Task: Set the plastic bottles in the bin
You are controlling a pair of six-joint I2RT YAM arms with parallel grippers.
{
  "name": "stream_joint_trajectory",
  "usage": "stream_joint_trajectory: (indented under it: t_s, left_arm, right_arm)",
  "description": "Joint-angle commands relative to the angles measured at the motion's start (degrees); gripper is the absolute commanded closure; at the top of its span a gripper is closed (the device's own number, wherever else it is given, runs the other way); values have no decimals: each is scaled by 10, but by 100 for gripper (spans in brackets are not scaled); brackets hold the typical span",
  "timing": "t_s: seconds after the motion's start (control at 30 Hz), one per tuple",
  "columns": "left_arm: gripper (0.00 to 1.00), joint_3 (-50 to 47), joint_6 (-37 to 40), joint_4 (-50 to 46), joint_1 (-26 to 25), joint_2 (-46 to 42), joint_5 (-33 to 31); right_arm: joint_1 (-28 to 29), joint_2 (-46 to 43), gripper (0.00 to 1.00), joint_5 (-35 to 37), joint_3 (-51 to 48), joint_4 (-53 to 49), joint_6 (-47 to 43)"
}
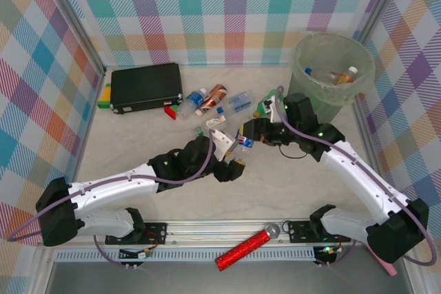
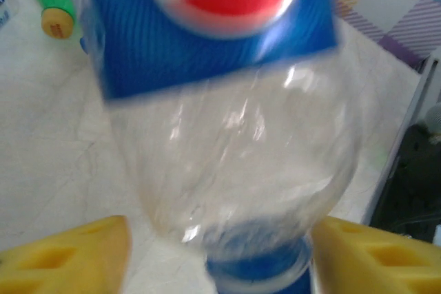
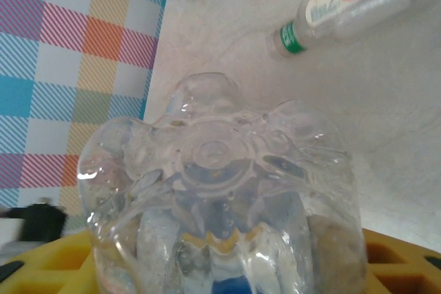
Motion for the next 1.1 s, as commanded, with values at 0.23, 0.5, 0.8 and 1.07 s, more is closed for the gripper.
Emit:
stream_joint_trajectory:
  t_s: [0.23,0.5,0.8,1.07]
  left_arm:
    - [0,-39,-37,-10,-1,-138,-70]
    - [0,-102,-61,-25,-1,-263,-132]
    - [0,-147,-83,-40,-1,-344,-128]
    - [1,-157,-84,-65,-1,-385,-136]
  right_arm:
    - [-22,-8,46,170,140,-106,-77]
    - [-121,40,46,260,285,-153,-125]
    - [-194,133,47,434,405,-108,-185]
    - [-236,236,47,488,507,-63,-223]
